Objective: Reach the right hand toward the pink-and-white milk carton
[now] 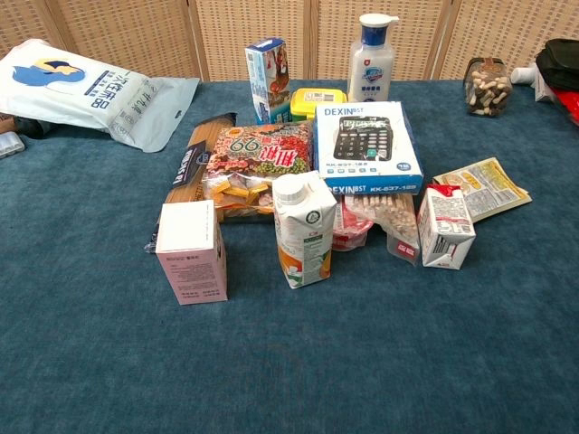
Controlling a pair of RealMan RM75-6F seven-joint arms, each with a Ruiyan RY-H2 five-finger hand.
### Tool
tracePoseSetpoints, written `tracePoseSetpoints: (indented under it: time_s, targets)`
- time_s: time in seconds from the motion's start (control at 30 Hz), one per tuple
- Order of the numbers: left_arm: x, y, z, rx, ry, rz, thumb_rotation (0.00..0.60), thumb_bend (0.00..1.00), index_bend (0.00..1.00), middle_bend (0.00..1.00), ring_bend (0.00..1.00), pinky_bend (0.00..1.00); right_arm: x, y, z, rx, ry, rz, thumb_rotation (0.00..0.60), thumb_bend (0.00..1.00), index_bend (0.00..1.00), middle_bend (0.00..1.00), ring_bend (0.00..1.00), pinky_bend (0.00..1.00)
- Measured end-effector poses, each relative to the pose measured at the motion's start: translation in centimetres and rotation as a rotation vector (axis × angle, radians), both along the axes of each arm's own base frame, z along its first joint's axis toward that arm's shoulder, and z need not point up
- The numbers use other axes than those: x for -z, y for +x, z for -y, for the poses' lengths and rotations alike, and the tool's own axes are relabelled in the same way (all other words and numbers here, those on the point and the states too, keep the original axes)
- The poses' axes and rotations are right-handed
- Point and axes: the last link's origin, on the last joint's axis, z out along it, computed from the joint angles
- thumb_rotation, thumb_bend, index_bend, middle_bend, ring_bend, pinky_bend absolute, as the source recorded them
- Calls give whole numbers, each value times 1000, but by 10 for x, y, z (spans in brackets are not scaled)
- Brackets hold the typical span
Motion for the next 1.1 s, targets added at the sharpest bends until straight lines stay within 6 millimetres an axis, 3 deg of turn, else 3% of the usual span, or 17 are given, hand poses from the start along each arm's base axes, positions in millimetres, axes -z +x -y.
tracePoseSetpoints:
  time_s: [0.23, 0.43, 0.87, 1.1]
  targets:
    - [3, -1, 1, -5, -3, -2, 600, 11, 0, 0, 0, 0, 5, 2, 1, -7, 25, 2, 600, 0, 19, 0, 0, 0]
    - [2, 0, -2, -7, 4, -12, 600, 12, 0, 0, 0, 0, 24, 15, 1, -52, 131, 31, 600, 0, 0, 0, 0, 0]
    - [9, 1, -7, -4, -13, -25, 600, 12, 0, 0, 0, 0, 80, 82, 31, -139, 426, 36, 600, 0, 0, 0, 0, 0]
    - [10, -6, -12, -20, -12, -36, 600, 13, 0, 0, 0, 0, 108, 108, 51, -140, 506, 2, 600, 0, 0, 0, 0, 0]
